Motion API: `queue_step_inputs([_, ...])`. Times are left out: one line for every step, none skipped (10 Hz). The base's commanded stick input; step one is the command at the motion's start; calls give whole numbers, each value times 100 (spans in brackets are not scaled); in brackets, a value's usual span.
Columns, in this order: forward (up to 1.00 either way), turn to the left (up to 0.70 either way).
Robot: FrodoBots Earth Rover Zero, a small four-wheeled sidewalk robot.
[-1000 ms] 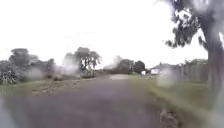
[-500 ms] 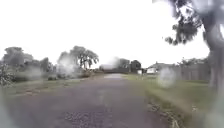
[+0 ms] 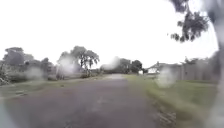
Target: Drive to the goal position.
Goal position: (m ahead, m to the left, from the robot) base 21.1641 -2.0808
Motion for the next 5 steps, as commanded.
queue_step_inputs([85,0])
queue_step_inputs([85,0])
queue_step_inputs([85,0])
queue_step_inputs([85,0])
queue_step_inputs([85,0])
